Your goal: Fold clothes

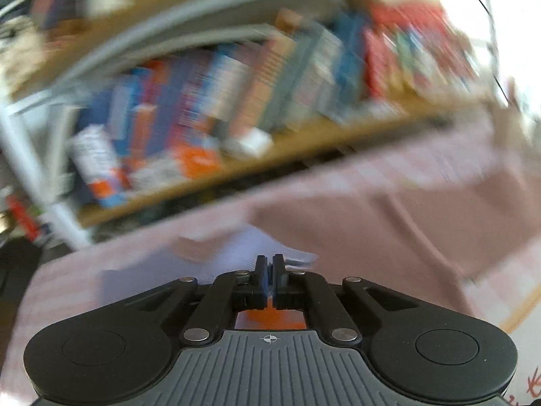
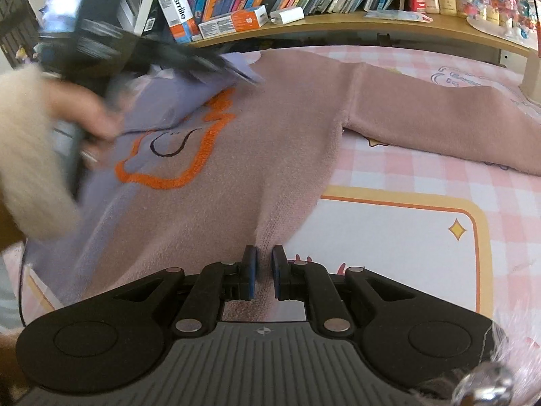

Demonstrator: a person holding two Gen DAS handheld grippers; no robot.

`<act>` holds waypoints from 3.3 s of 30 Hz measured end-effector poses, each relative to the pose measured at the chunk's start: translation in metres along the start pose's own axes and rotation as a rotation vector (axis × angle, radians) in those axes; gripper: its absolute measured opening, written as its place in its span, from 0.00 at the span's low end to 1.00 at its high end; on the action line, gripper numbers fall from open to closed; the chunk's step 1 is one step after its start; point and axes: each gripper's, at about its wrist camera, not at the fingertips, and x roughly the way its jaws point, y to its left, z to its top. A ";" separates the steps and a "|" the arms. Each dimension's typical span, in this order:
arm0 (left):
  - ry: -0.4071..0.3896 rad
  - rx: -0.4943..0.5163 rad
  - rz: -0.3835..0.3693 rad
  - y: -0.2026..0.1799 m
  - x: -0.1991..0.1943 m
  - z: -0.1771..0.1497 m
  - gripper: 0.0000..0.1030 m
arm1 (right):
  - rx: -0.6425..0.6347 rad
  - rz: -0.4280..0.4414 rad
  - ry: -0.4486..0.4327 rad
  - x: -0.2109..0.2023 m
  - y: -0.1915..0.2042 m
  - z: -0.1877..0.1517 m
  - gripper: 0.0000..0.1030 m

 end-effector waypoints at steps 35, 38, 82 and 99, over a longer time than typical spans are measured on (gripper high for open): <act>0.102 -0.263 0.562 0.353 -0.042 -0.115 0.10 | 0.145 -0.273 -0.007 0.008 0.039 0.004 0.11; 0.118 -0.289 0.591 0.352 -0.052 -0.120 0.30 | 0.139 -0.265 -0.007 0.008 0.037 0.004 0.11; 0.274 -0.532 -0.060 0.201 -0.070 -0.211 0.04 | 0.276 -0.325 -0.058 -0.013 0.036 -0.016 0.05; 0.271 -0.503 -0.089 0.199 -0.069 -0.205 0.11 | 0.305 -0.352 -0.073 -0.017 0.045 -0.018 0.10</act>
